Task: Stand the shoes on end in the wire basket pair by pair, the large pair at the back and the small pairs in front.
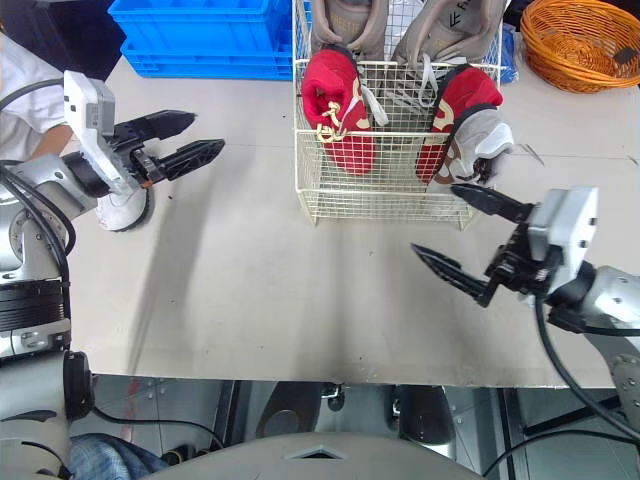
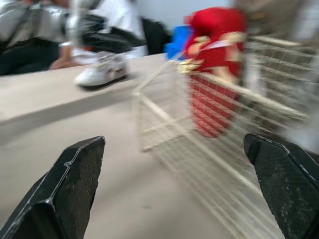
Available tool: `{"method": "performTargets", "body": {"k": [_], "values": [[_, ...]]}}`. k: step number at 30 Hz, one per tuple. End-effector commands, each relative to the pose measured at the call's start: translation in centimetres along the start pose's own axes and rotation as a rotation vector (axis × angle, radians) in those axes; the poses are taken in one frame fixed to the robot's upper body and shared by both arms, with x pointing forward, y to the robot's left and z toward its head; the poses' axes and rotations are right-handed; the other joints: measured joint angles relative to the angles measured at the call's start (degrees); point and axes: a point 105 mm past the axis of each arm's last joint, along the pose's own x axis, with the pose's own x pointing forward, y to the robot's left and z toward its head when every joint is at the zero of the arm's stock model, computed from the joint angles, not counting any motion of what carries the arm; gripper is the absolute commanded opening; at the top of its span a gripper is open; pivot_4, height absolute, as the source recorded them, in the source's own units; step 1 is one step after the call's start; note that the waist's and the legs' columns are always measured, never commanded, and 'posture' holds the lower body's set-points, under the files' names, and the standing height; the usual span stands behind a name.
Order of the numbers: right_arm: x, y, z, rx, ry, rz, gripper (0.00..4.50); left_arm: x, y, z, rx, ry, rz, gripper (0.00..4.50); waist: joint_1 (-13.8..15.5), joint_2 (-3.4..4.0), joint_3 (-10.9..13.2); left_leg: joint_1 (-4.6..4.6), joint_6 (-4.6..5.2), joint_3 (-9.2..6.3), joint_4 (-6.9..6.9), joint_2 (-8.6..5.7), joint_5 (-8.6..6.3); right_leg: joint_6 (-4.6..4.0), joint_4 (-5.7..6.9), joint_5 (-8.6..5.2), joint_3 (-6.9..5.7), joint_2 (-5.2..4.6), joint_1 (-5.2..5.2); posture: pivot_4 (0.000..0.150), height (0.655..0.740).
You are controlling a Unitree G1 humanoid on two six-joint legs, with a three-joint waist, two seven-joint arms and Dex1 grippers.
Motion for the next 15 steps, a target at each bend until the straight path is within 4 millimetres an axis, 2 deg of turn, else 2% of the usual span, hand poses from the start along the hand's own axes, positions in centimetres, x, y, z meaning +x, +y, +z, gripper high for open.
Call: {"method": "performTargets", "body": {"k": [1,3,8,12,15], "values": [[1.0,1.4,0.9,-0.046,-0.075,0.051,4.41,-2.2,4.5,0.9,0.032,-0.02,0.238,4.5,-0.05,-0.04,0.01,-0.01,0.0,-0.01,0.0,0.0,0.0,0.0,0.01,0.0,-0.01,0.0,-0.01,0.15,0.686],[1.3,1.8,0.6,-0.05,-0.089,0.077,4.41,-3.6,7.0,0.6,-0.005,-0.023,0.365,4.5,-0.01,-0.08,0.0,-0.04,0.0,0.0,0.0,0.0,0.0,0.0,0.02,0.0,-0.02,-0.01,-0.04,0.15,0.686],[1.5,2.5,0.2,-0.058,-0.109,0.137,4.41,-6.1,10.7,-0.3,-0.063,-0.01,0.556,4.5,-0.09,-0.28,-0.06,-0.04,0.0,0.0,0.01,-0.01,0.0,0.0,0.05,0.0,-0.04,-0.03,-0.06,0.15,0.686],[1.4,2.6,0.0,-0.06,-0.119,0.175,4.41,-7.5,12.5,-1.2,-0.109,0.025,0.645,4.5,-0.11,-0.38,-0.13,-0.04,0.0,0.02,0.01,-0.01,0.0,0.0,0.08,0.0,-0.05,-0.03,-0.09,0.15,0.686],[1.4,2.5,-0.1,-0.064,-0.123,0.18,4.41,-8.0,13.1,-2.3,-0.132,0.064,0.669,4.5,-0.14,-0.49,-0.18,-0.04,0.0,0.02,0.01,-0.01,0.0,0.0,0.12,0.0,-0.06,-0.03,-0.11,0.15,0.686]]}}
